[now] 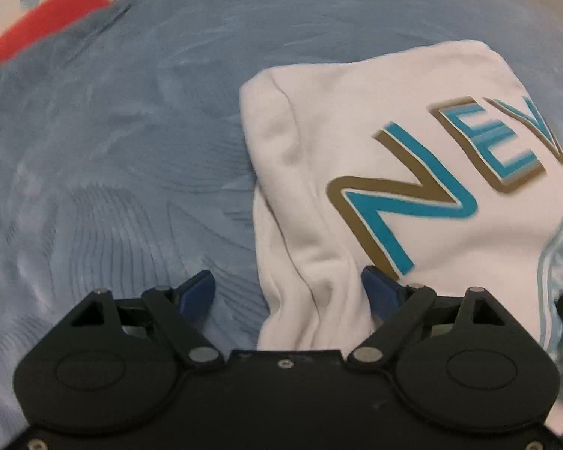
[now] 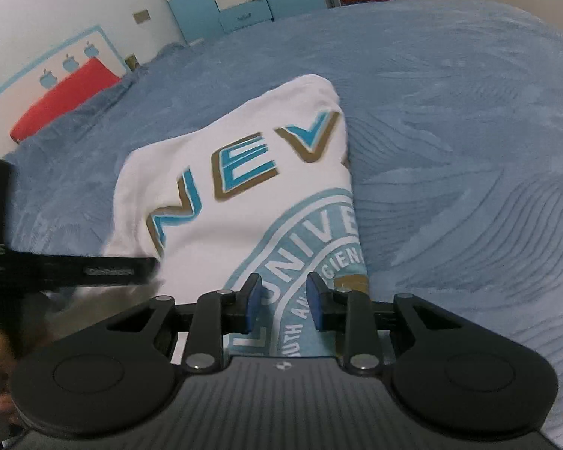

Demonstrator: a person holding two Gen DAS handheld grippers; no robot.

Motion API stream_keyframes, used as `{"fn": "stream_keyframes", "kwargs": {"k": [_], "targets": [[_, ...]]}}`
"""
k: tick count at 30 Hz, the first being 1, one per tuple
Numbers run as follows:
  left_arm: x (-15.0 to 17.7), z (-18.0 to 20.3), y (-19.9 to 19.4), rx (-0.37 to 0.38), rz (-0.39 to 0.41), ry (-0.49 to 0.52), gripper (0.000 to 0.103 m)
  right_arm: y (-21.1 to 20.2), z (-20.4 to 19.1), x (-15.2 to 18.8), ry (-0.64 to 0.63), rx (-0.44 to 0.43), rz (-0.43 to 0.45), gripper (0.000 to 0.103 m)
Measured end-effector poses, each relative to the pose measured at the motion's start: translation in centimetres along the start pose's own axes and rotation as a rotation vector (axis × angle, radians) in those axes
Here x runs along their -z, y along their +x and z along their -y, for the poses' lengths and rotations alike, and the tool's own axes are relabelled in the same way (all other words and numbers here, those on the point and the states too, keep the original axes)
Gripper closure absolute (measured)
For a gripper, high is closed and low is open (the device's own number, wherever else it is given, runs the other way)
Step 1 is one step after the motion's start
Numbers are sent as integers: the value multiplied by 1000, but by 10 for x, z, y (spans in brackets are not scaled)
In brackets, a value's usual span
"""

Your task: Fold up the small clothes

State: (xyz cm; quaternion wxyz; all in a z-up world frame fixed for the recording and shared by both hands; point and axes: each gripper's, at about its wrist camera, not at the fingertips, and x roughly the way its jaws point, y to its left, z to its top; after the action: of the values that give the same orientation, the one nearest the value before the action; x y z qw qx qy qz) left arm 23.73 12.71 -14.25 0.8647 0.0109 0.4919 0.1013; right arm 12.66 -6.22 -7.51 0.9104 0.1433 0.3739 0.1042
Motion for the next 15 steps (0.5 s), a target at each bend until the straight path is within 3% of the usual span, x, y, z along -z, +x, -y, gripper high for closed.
{"fn": "stream_keyframes", "kwargs": {"k": [4, 8, 11, 12, 14, 15], "targets": [[-21, 3, -17, -38, 12, 56, 17, -5, -2, -11, 16, -8, -8, 68], [-37, 8, -42, -34, 181, 56, 17, -2, -6, -30, 2, -21, 23, 68], [-43, 1, -29, -10, 272, 0, 17, 13, -7, -43, -18, 13, 24, 68], [-42, 1, -14, -17, 265, -7, 17, 19, -4, -45, -10, 14, 22, 68], [-40, 4, 28, -56, 161, 21, 13, 34, 5, -42, 27, 0, 13, 69], [-36, 3, 38, -36, 173, 20, 13, 37, 8, -40, 38, -17, 16, 69]]}}
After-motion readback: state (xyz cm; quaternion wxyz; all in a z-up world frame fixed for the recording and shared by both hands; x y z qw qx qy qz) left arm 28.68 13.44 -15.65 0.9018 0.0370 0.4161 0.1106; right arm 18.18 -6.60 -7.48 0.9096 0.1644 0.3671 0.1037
